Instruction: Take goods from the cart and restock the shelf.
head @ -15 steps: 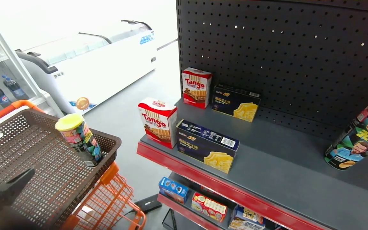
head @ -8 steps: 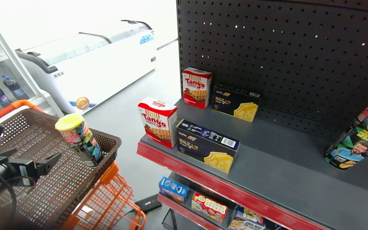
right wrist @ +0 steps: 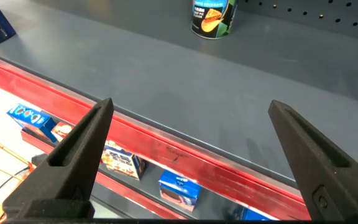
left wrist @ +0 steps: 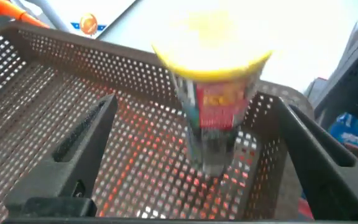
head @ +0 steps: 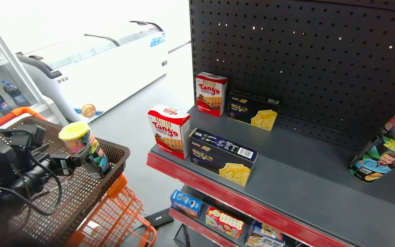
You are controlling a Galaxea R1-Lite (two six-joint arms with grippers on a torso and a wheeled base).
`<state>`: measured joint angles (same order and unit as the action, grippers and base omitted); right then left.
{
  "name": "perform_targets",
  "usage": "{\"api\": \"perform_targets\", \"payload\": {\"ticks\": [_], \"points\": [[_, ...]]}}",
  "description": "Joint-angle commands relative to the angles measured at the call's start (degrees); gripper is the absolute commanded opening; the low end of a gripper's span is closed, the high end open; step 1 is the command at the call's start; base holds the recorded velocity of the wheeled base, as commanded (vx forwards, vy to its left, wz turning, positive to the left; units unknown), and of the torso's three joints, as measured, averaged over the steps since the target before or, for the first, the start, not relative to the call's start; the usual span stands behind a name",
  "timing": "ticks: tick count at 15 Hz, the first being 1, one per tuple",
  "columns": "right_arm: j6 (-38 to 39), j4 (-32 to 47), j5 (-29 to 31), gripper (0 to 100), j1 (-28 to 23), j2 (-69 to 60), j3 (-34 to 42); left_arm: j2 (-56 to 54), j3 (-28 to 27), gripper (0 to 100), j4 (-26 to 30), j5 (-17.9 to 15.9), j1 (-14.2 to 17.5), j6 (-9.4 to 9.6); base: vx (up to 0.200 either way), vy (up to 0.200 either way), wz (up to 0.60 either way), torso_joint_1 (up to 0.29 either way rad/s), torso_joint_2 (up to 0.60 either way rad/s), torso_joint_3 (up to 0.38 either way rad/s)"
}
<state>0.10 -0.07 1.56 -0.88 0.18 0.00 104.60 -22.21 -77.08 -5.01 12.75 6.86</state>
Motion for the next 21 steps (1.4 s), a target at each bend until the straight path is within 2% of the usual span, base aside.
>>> {"api": "perform_targets", "payload": {"ticks": [1, 3, 8, 13, 14, 19, 21], "points": [[-0.01, -0.01, 0.02, 100, 0.0, 0.08, 0.0, 9.31, -5.3, 100, -2.9, 0.09, -1.5, -0.18, 0.0, 0.0, 0.0, 0.0, 0.0, 0.0], [-0.01, -0.01, 0.02, 100, 0.0, 0.08, 0.0, 12.48, -8.73, 100, -4.31, 0.0, -1.59, -0.8, 0.0, 0.0, 0.0, 0.0, 0.0, 0.0], [-0.01, -0.01, 0.02, 100, 0.0, 0.08, 0.0, 18.8, -15.49, 100, -7.29, 0.0, -1.68, -0.8, 0.0, 0.0, 0.0, 0.0, 0.0, 0.0], [-0.01, -0.01, 0.02, 100, 0.0, 0.08, 0.0, 21.44, -17.34, 100, -8.44, 0.0, -2.03, -0.89, 0.0, 0.0, 0.0, 0.0, 0.0, 0.0], [-0.01, -0.01, 0.02, 100, 0.0, 0.08, 0.0, 21.7, -17.43, 0, -8.44, 0.0, -2.29, -0.89, 0.0, 0.0, 0.0, 0.0, 0.0, 0.0], [-0.01, -0.01, 0.02, 100, 0.0, 0.08, 0.0, 20.39, -17.34, 0, -7.73, 0.26, -2.47, -0.89, 0.0, 0.0, 0.0, 0.0, 0.0, 0.0], [-0.01, -0.01, 0.02, 100, 0.0, 0.08, 0.0, 15.64, -16.9, 0, -7.56, 2.81, -3.0, -0.8, 0.0, 0.0, 0.0, 0.0, 0.0, 0.0]]}}
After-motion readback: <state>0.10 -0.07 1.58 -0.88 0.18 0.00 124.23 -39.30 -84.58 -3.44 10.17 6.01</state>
